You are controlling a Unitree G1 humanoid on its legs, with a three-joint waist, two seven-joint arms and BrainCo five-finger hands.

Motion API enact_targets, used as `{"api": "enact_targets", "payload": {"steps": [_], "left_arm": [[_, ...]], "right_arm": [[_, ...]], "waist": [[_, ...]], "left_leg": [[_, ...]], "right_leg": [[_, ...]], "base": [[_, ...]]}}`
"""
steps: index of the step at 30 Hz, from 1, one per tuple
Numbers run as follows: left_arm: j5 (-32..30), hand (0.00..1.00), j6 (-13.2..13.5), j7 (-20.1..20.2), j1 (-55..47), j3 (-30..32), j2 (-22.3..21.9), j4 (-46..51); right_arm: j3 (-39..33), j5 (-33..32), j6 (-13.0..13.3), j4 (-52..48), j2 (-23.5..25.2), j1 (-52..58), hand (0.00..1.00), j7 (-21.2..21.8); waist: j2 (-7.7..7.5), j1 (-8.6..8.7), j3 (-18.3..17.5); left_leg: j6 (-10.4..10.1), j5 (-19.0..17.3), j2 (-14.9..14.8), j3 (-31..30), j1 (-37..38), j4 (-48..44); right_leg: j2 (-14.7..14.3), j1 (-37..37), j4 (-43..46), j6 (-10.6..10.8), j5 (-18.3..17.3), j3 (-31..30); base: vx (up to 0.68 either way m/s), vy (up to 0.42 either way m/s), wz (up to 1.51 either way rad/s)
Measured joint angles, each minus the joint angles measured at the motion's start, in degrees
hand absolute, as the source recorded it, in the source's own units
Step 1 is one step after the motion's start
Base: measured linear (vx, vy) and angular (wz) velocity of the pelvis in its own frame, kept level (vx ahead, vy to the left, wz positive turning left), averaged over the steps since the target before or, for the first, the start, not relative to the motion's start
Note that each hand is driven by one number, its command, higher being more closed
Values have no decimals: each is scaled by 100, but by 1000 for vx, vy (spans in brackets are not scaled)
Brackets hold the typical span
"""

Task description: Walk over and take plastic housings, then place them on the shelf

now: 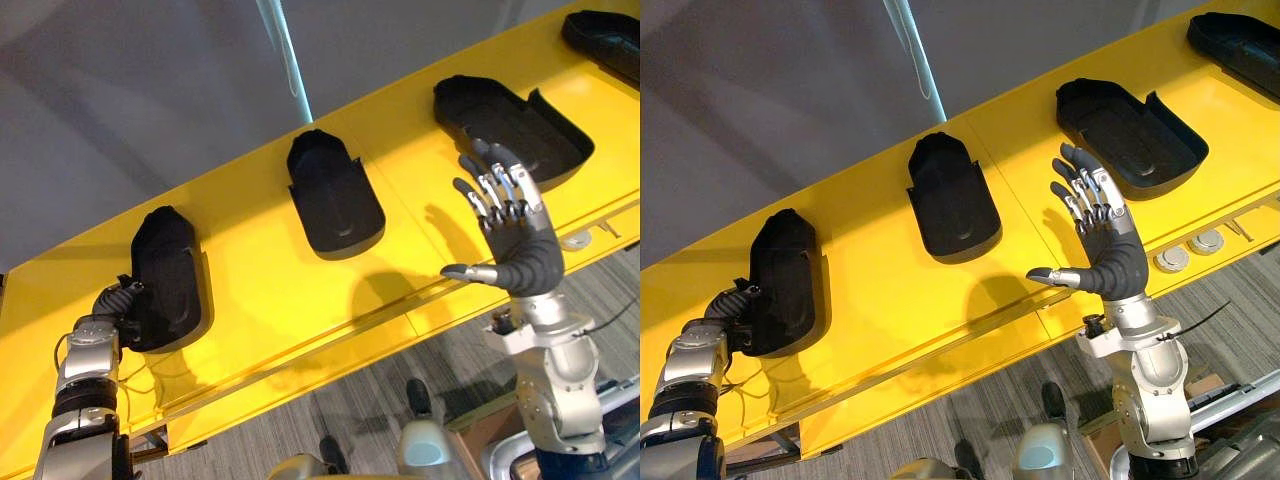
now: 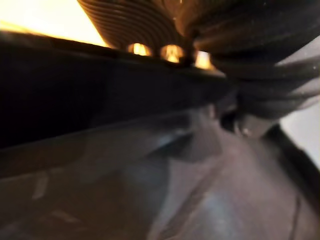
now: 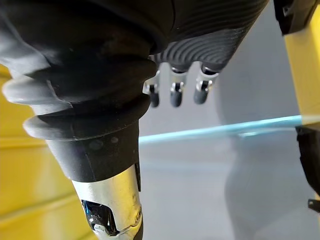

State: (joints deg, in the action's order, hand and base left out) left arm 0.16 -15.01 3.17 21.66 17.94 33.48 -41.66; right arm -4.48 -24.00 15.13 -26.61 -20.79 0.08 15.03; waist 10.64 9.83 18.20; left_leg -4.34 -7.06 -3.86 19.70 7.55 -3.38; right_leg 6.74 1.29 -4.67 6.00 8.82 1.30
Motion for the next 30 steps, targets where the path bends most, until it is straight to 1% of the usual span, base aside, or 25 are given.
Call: {"api": "enact_targets", "payload": {"steps": [5, 6, 10, 13, 15, 16, 18, 20, 23, 24, 25, 26, 27, 28, 29, 30], "left_arm": [[56, 0, 48, -75, 135, 5, 1, -3], [164, 0, 78, -79, 156, 5, 16, -3], [212, 0, 237, -93, 276, 0, 17, -6], [228, 0, 272, -296, 331, 0, 17, -6], [300, 0, 297, -487, 366, 5, 17, -7], [338, 0, 300, -518, 387, 9, 18, -7], [340, 0, 389, -625, 451, 31, 17, -6], [348, 0, 444, -721, 489, 118, 17, -5], [385, 0, 544, -1054, 528, 196, 18, 191], [407, 0, 661, -1233, 497, 193, 12, 446], [489, 0, 713, -1412, 392, 195, 3, 769], [517, 0, 730, -1459, 348, 199, -4, 868], [647, 0, 855, -1703, 171, 206, -28, 1262], [717, 0, 1034, -1996, -34, 229, -57, 1652], [828, 0, 1259, -2269, -200, 314, -131, 1936], [849, 0, 1424, -2450, -315, 458, -242, 2156]], "right_arm": [[-2, -1, -1, -2, 0, -4, 0, 5], [-2, -1, -1, -2, 0, -12, 0, 9], [-23, -4, -1, -2, 1, -10, 0, 46], [-55, -86, 0, -4, 1, -9, 0, 192], [-53, -231, 12, -4, 2, -7, 0, 431], [-52, -234, 22, -4, 3, -7, 0, 499], [63, -264, 75, -4, 0, -10, 0, 683], [243, -345, 114, -4, -3, -32, 0, 756], [717, -454, 222, -10, 13, -123, 0, 763], [989, -452, 245, -11, 26, -180, 0, 761], [1225, -448, 247, -11, 34, -237, 0, 760], [1282, -447, 247, -10, 38, -260, 0, 760], [1483, -440, 248, -10, 71, -347, 0, 756], [1643, -439, 249, -9, 159, -430, 0, 743], [1758, -391, 254, 6, 206, -502, 0, 728], [1849, -299, 257, 9, 241, -550, 0, 708]], "waist": [[10, 29, 56], [4, 28, 83], [-9, 44, 92], [-9, 69, 92], [-10, 80, 91], [-10, 76, 91], [-13, 36, 90], [-23, 18, 97], [-79, -72, 85], [-144, -165, 75], [-190, -214, 56], [-206, -232, 48], [-259, -335, 22], [-306, -433, -1], [-340, -492, -17], [-370, -518, -34]], "left_leg": [[0, 0, -4, 82, -41, -4], [0, 0, -5, 124, -22, -2], [0, 0, -5, 145, 15, 23], [0, 0, -12, 164, 47, 54], [0, 0, -26, 171, 56, 57], [0, 0, -28, 169, 58, 56], [-1, 0, -45, 157, 76, 54], [-1, 0, -60, 134, 133, 56], [-3, -2, -83, 28, 129, 20], [-3, -2, -88, -58, 60, -56], [-4, -1, -99, -169, -10, -117], [-7, 1, -101, -187, -26, -123], [-23, 13, -109, -234, -59, -135], [-38, 34, -110, -336, -89, -134], [-41, 39, -116, -403, -105, -140], [-42, 39, -115, -461, -153, -155]], "right_leg": [[-7, 83, 3, 11, 66, -96], [-16, 86, 3, 3, 77, -127], [-33, 73, 3, 2, 80, -137], [-39, 66, 3, 3, 82, -151], [-45, 59, 3, 3, 86, -155], [-47, 55, 3, 2, 89, -153], [-57, 27, 4, -1, 99, -134], [-66, -46, 2, -2, 99, -106], [-60, -149, 1, -1, 98, 24], [-41, -148, 1, -1, 99, 91], [-27, -159, 1, -1, 99, 203], [-24, -160, 1, -1, 99, 222], [-18, -158, 1, -1, 99, 298], [-11, -181, 1, -1, 99, 375], [-3, -211, 1, -1, 98, 465], [6, -223, 1, 0, 97, 530]], "base": [[-33, -19, -8], [-32, -11, -11], [-36, -19, -5], [-40, -21, -4], [-37, -22, -1], [-34, -22, 0], [-33, -24, 2], [-39, -26, 5], [-59, -30, 16], [-82, -45, 36], [-70, -37, 35], [-69, -32, 30], [-55, -35, 27], [-63, -38, 35], [-41, -28, 36], [-50, -18, 41]]}}
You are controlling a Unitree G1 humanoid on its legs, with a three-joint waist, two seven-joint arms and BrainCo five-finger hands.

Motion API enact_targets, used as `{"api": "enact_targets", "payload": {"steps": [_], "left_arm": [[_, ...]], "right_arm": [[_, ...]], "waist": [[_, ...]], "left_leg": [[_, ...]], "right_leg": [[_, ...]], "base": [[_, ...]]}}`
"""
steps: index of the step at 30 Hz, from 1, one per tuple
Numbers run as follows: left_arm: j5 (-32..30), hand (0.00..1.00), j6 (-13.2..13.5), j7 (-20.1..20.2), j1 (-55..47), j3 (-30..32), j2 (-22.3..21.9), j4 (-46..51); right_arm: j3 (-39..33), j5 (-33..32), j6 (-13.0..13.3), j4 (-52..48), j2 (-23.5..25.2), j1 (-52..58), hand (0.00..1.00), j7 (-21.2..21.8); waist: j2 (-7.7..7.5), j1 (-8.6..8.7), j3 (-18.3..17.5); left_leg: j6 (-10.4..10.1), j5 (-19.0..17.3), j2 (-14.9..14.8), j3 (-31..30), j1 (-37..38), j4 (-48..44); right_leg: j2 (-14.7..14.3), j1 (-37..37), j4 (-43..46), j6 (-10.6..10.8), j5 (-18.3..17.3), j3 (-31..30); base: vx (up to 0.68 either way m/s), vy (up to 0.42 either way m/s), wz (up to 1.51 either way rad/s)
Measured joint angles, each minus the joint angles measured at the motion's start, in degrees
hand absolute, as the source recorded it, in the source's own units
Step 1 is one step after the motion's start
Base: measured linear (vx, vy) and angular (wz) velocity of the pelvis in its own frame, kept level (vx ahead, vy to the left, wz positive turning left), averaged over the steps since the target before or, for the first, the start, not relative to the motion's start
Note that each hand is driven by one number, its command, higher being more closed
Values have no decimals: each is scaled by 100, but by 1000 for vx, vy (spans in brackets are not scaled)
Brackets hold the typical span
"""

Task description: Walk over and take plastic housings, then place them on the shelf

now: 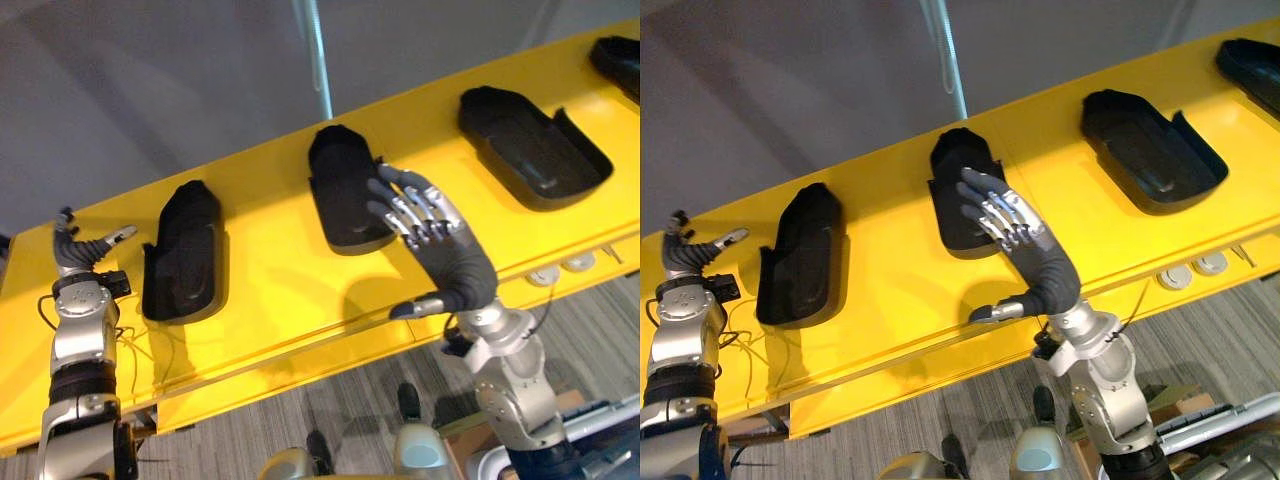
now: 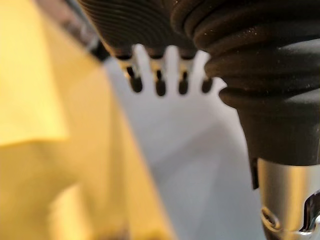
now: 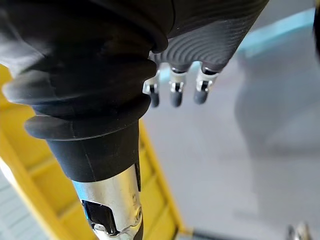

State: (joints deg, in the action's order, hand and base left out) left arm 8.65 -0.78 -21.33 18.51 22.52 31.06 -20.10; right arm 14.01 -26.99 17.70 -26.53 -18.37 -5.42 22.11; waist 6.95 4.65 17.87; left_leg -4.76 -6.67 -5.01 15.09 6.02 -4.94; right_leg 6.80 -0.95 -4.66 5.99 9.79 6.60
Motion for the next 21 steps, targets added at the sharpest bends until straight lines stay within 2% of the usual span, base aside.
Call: {"api": "enact_targets", "payload": {"steps": [1, 3, 4, 6, 7, 9, 10, 13, 15, 18, 21], "left_arm": [[-4, 0, 457, -525, -263, 325, -297, 614], [-80, 0, 1017, -1252, -696, 620, -741, 1511], [-100, 0, 1195, -1452, -867, 677, -926, 1823], [-440, 0, 1669, -2014, -1636, 692, -1643, 2668], [-487, 0, 1748, -2061, -1821, 680, -1825, 2773], [-399, 0, 1792, -1952, -2486, 603, -2369, 2969], [-334, 0, 1793, -1869, -2629, 598, -2451, 2975], [24, 0, 1807, -1291, -3268, 479, -2903, 2975], [274, 0, 1849, -951, -3492, 342, -3067, 2975], [465, 0, 2022, -433, -3615, 102, -3177, 2978], [683, 0, 2150, -202, -3643, -114, -3174, 3023]], "right_arm": [[217, 116, 32, 8, 64, -84, 0, -67], [589, 315, 111, 143, 195, -209, 0, -111], [742, 346, 128, 201, 247, -250, 0, -111], [1382, 397, 59, 523, 421, -525, 0, -72], [1528, 466, 33, 577, 450, -590, 0, -72], [2025, 529, -81, 742, 576, -827, 0, -78], [2114, 529, -125, 763, 618, -883, 0, -92], [2539, 529, -293, 1063, 952, -1248, 0, -100], [2812, 556, -337, 1250, 1125, -1392, 0, -83], [3356, 734, -598, 1268, 1343, -1441, 0, 70], [3691, 822, -835, 1447, 1462, -1596, 0, 127]], "waist": [[-77, -145, -45], [-208, -296, -113], [-251, -365, -136], [-382, -652, -209], [-394, -723, -215], [-469, -896, -258], [-499, -963, -275], [-651, -1176, -360], [-692, -1261, -384], [-714, -1334, -397], [-748, -1342, -417]], "left_leg": [[0, -5, -10, -91, -107, -67], [2, -8, -15, -261, -237, -151], [2, -8, -14, -323, -288, -165], [-9, 3, -25, -444, -321, -183], [-9, 2, -21, -501, -324, -191], [-10, 0, -11, -727, -434, -265], [-10, 0, -9, -764, -460, -274], [-9, 0, 53, -986, -615, -352], [-9, -6, 90, -1028, -614, -356], [-35, -20, 110, -1176, -660, -352], [-78, 9, 93, -1204, -724, -354]], "right_leg": [[13, 2, 0, 0, -5, 128], [28, 8, 0, -16, -17, 284], [29, 8, 0, -29, -26, 341], [26, -6, 0, -32, -28, 476], [28, -34, 0, -32, -28, 525], [51, -129, 0, -37, -31, 836], [53, -123, 0, -44, -36, 881], [116, -158, 0, -57, -103, 1098], [162, -217, 0, -64, -190, 1197], [203, -266, 0, -107, -292, 1356], [188, -220, 0, -116, -299, 1386]], "base": [[-55, -18, 39], [-43, -16, 42], [-10, -16, 45], [7, -13, 31], [1, -10, 38], [-18, 5, 53], [-33, 3, 41], [-35, 1, 36], [-34, 7, 17], [-30, 10, 24], [-6, -4, 7]]}}
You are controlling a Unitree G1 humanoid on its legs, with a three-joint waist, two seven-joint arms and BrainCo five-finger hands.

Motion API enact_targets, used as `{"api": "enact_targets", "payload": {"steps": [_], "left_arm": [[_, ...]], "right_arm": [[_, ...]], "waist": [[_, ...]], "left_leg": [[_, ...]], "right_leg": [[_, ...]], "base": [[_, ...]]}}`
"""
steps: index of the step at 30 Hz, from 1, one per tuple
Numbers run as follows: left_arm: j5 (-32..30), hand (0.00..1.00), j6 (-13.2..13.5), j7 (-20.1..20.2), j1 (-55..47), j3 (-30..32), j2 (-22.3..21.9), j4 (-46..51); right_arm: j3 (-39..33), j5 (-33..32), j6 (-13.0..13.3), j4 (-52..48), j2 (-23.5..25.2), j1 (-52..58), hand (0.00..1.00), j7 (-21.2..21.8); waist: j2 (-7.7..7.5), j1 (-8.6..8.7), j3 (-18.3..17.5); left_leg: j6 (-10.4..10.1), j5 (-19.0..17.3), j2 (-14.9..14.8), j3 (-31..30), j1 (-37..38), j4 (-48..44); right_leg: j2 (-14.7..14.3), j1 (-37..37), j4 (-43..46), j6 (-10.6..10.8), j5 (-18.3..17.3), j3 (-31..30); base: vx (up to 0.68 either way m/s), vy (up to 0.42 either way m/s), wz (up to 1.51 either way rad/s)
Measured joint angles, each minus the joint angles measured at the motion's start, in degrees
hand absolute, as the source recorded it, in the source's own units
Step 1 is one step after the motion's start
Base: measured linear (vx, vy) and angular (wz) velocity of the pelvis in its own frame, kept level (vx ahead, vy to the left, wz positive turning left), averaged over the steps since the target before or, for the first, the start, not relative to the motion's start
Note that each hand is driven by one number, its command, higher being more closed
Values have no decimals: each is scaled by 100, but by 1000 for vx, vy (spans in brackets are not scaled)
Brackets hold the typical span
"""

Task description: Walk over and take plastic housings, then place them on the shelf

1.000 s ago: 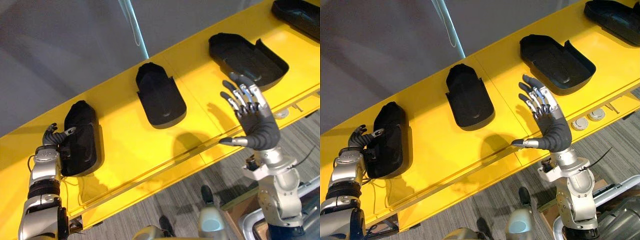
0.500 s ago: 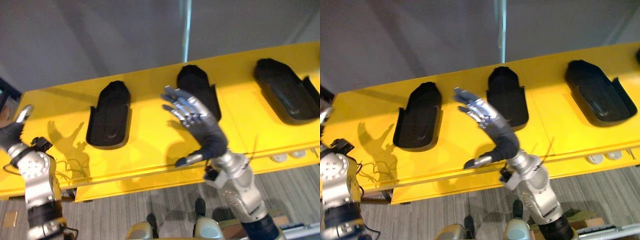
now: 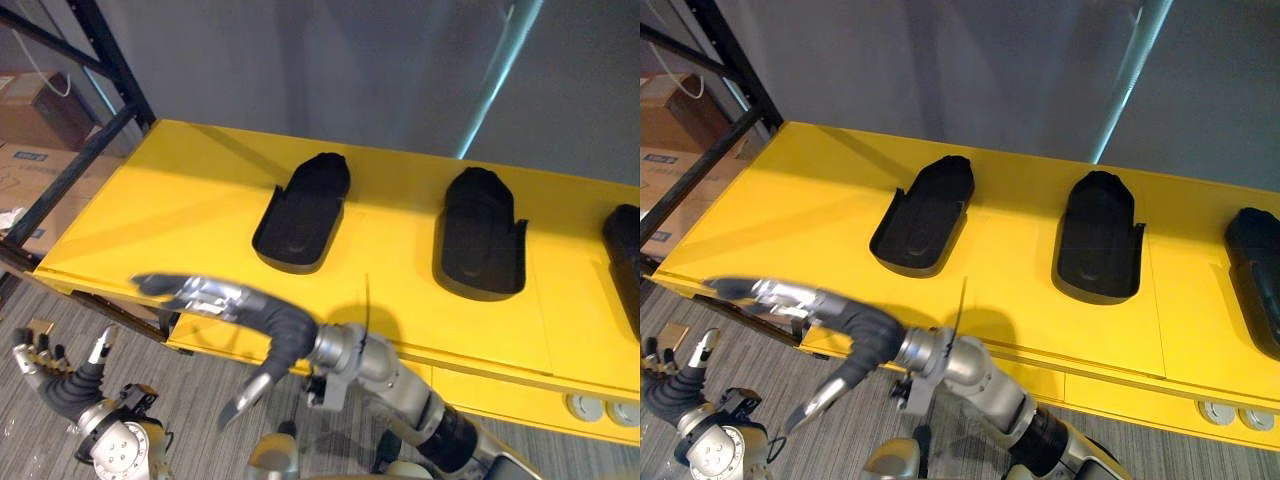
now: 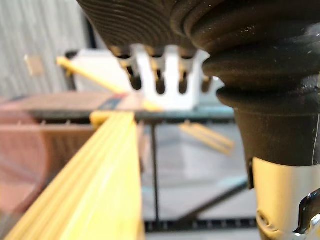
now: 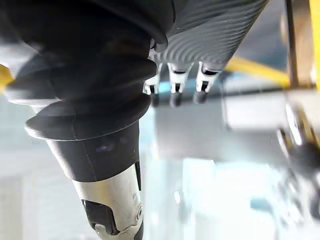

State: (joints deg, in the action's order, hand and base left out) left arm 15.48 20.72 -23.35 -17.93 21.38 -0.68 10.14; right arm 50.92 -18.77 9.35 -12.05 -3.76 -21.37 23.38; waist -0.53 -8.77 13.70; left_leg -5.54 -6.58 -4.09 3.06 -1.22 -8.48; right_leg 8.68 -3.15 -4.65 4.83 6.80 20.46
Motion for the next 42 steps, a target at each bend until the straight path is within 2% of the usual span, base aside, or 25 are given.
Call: {"api": "enact_targets", "payload": {"steps": [1, 4, 10, 11, 12, 16, 20, 26, 30, 42], "left_arm": [[40, 0, 46, 56, 2, -84, -1, 3], [231, 0, 51, 249, 63, -279, 12, 7], [266, 0, 51, 329, 200, -627, 16, 96], [262, 0, 49, 323, 261, -670, 16, 96], [270, 0, 42, 272, 284, -643, 19, 78], [264, 0, 44, 219, 276, -643, 23, 36], [260, 0, 56, 228, 273, -637, 27, 24], [266, 0, 152, 309, 278, -627, 28, 22], [264, 0, 264, 375, 280, -628, 27, 23], [265, 0, 269, 385, 221, -631, 24, 35]], "right_arm": [[76, 92, -80, 132, 48, -18, 0, -25], [166, 191, -89, 497, 97, -21, 0, -353], [141, 774, -61, 1160, 234, -18, 0, -864], [139, 946, -39, 1470, 326, -29, 0, -996], [116, 1135, 102, 1763, 408, -32, 0, -1176], [-59, 1442, 370, 2419, 491, -211, 0, -1478], [-409, 1533, 440, 2907, 495, -271, 0, -1724], [-539, 1746, 439, 3084, 479, -439, 0, -1984], [-655, 1783, 439, 3275, 483, -469, 0, -2344], [-957, 2025, 439, 3565, 483, -530, 0, -2718]], "waist": [[-2, 1, -1], [-1, 1, -1], [30, 7, 18], [60, 6, 35], [96, 5, 66], [216, -4, 148], [249, -8, 187], [216, -38, 364], [212, -59, 370], [231, -62, 436]], "left_leg": [[20, 13, -4, -1, 6, -1], [23, 16, -10, -18, -4, -7], [14, 6, -11, -83, -40, -14], [17, 3, -11, -105, -65, -27], [20, -3, -10, -109, -74, -41], [28, -39, -11, -118, -89, -109], [28, -39, -8, -193, -100, -100], [26, -37, -7, -257, -101, -103], [24, -41, -6, -259, -97, -94], [16, -86, -25, -262, -73, -181]], "right_leg": [[-4, -6, 0, -3, -2, 5], [-10, 0, 1, 20, 16, 35], [-14, -2, 1, 14, 12, 116], [-14, 0, 1, 12, 11, 143], [-13, 0, 1, 12, 11, 148], [-12, -27, 1, 1, 2, 158], [-11, -68, 1, 0, -45, 251], [-20, -100, 2, 13, -64, 319], [-19, -105, 2, 13, -64, 324], [-31, -186, 2, 3, -75, 327]], "base": [[0, 0, 0], [39, 6, 4], [30, 7, 6], [1, 5, 9], [-10, 10, 6], [-9, 2, 0], [-20, -1, 9], [7, 0, 6], [0, 0, 0], [-19, 5, 0]]}}
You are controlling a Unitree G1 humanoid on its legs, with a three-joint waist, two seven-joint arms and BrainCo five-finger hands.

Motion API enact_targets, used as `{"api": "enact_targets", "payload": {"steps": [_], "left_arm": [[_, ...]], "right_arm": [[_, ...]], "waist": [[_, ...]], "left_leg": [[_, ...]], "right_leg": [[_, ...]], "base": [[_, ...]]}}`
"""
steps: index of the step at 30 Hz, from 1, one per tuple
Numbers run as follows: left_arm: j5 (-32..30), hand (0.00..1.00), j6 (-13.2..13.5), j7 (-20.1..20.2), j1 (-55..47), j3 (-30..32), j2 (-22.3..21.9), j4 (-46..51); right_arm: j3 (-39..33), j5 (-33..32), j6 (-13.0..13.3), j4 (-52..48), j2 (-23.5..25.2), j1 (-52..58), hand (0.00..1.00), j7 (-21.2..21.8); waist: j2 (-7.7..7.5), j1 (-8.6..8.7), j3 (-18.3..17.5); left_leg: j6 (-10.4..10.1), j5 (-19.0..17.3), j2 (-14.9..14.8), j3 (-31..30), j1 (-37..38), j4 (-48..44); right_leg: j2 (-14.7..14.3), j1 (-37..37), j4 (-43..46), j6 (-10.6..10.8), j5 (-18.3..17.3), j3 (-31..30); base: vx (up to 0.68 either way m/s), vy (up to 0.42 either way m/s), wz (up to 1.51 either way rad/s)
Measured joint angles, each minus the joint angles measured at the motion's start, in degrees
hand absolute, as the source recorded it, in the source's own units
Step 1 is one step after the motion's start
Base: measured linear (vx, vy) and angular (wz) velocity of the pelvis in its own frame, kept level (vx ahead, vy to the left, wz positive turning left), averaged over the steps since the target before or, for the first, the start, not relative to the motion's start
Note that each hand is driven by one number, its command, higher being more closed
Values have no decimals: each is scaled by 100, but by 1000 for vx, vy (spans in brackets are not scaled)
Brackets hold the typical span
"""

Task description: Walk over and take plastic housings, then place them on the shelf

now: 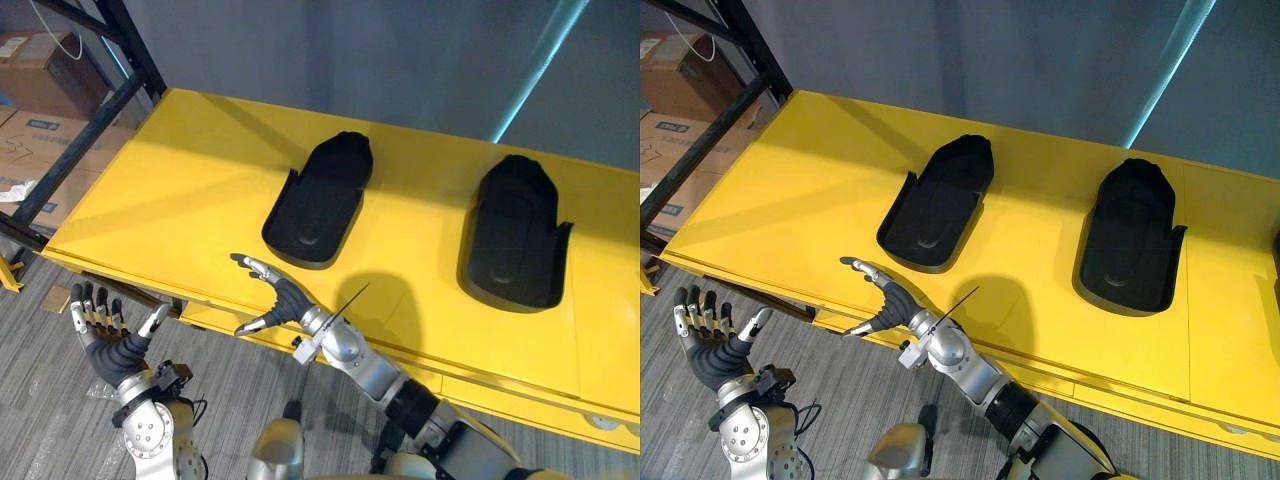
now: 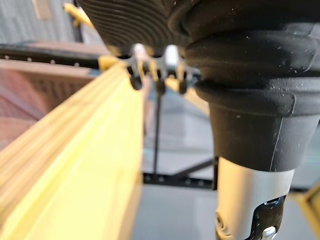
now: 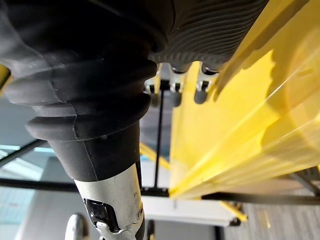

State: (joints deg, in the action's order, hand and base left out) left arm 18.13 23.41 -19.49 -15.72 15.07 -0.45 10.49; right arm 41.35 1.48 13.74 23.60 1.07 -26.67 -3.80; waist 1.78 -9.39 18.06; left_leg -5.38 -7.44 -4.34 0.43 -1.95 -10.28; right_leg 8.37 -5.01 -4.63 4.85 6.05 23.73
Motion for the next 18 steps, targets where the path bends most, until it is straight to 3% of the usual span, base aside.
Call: {"api": "enact_targets", "payload": {"steps": [18], "left_arm": [[1, 0, -2, 96, -8, 154, 0, 224]], "right_arm": [[-1134, 604, -22, 576, -90, -597, 0, -758]], "waist": [[-18, -91, 134]], "left_leg": [[-8, -5, 6, -65, -21, -44]], "right_leg": [[1, -35, 1, -1, -1, 69]], "base": [[-3, 1, 0]]}}
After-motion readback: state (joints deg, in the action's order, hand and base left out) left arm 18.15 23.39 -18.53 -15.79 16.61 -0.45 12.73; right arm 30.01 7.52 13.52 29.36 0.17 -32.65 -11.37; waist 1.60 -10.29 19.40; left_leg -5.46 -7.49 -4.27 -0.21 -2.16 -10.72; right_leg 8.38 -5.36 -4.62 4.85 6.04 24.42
